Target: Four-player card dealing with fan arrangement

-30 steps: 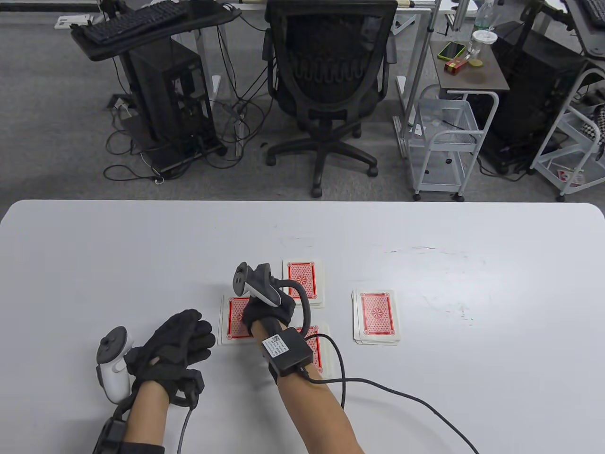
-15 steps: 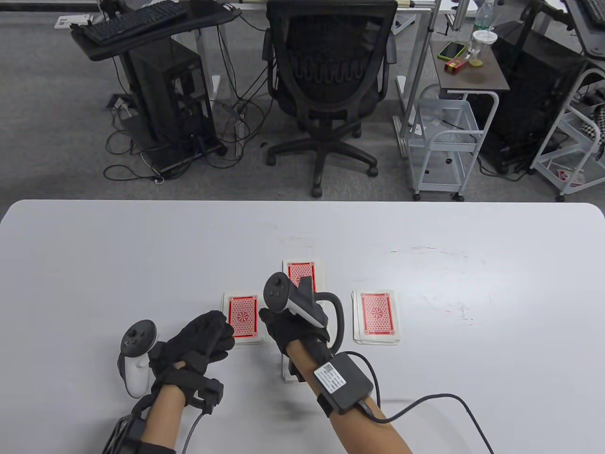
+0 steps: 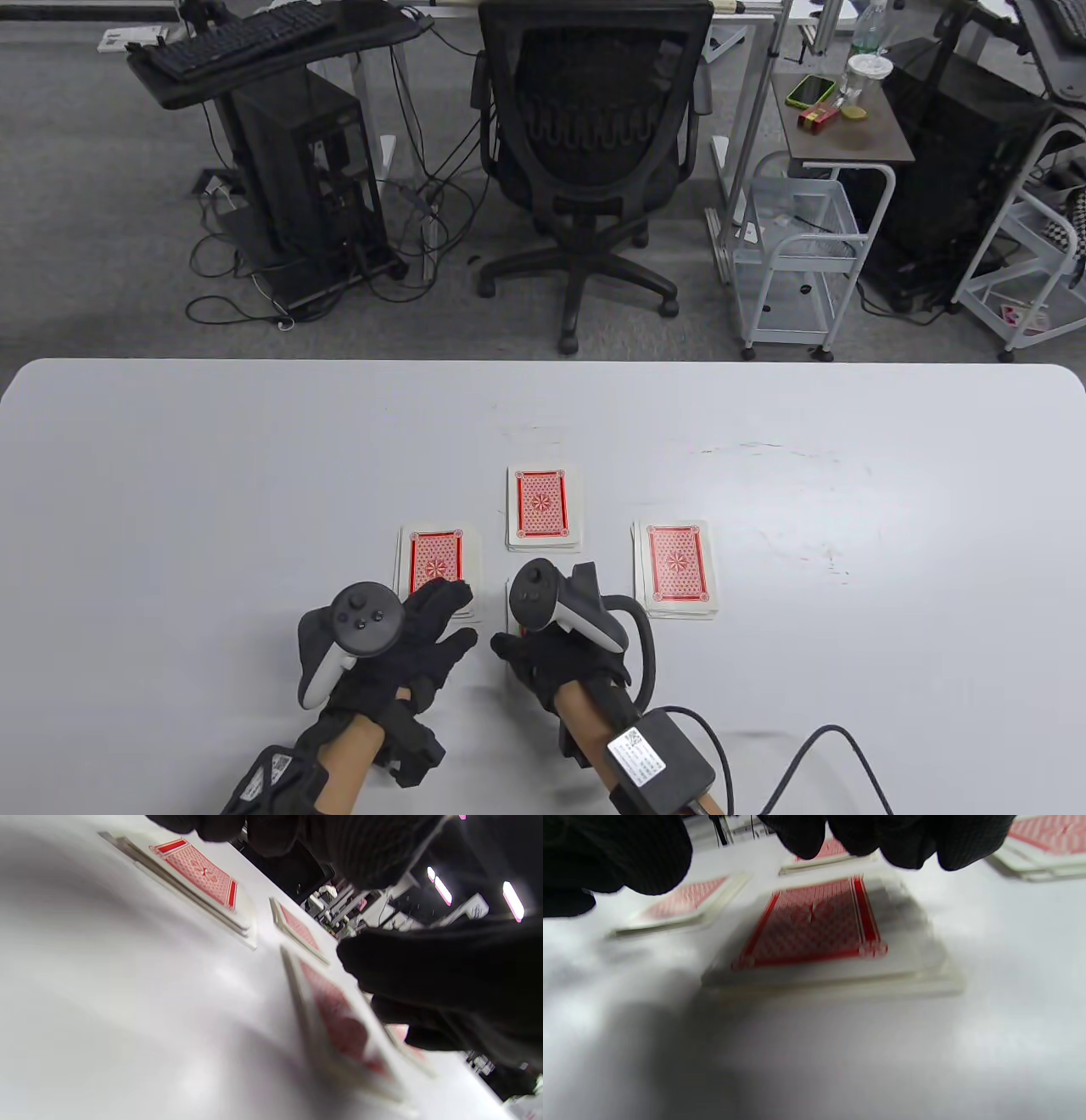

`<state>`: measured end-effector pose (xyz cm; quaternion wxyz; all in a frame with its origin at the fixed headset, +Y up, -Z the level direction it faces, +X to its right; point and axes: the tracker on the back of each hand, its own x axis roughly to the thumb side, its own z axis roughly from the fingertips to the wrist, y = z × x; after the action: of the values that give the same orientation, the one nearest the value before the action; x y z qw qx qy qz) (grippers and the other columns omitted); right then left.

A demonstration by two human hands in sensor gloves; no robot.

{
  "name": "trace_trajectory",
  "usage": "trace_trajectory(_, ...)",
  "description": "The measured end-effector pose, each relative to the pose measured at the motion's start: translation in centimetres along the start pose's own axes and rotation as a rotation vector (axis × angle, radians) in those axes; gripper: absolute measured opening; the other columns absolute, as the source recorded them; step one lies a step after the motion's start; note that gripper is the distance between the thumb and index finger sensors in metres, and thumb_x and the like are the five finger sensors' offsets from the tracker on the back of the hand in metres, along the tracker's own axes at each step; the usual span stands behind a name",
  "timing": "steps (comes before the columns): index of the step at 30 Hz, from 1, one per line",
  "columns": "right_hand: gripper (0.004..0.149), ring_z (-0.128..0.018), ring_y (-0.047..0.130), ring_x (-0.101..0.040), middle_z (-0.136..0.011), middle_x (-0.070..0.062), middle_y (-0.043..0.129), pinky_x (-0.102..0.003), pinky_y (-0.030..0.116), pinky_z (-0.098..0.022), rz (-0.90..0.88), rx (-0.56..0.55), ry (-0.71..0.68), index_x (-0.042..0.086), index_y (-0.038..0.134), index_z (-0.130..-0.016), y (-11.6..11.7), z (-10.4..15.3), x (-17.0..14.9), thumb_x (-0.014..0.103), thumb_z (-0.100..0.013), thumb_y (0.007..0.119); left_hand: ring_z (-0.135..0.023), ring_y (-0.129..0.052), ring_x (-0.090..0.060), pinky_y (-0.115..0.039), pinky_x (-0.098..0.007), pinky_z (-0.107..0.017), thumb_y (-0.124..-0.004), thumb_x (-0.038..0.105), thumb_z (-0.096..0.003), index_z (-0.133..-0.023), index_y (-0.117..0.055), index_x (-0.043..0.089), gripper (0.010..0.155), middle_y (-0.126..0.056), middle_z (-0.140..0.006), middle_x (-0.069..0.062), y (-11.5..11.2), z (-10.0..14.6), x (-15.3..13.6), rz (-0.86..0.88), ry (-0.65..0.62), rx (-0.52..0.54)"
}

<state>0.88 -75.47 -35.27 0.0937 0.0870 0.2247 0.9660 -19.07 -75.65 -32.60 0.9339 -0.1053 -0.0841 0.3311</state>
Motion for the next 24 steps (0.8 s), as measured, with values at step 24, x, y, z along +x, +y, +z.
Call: trace_trajectory(24, 0.096, -0.082, 0.029, -0.077, -0.096, -0.045, 0.014, -0.075, 0.05, -0.052, 0.09, 0.053, 0.062, -0.013, 0.009, -0.103, 2.7, -0.9, 1.5, 0.043, -0.06, 0.074, -0.109, -0.043, -0.042, -0.047, -0.054, -0.078, -0.079, 0.045, -0.0508, -0.107, -0.05, 0.036, 0.064, -0.043, -0.118, 0.0, -0.7, 0.0, 0.1, -0.084, -0.003, 0.011)
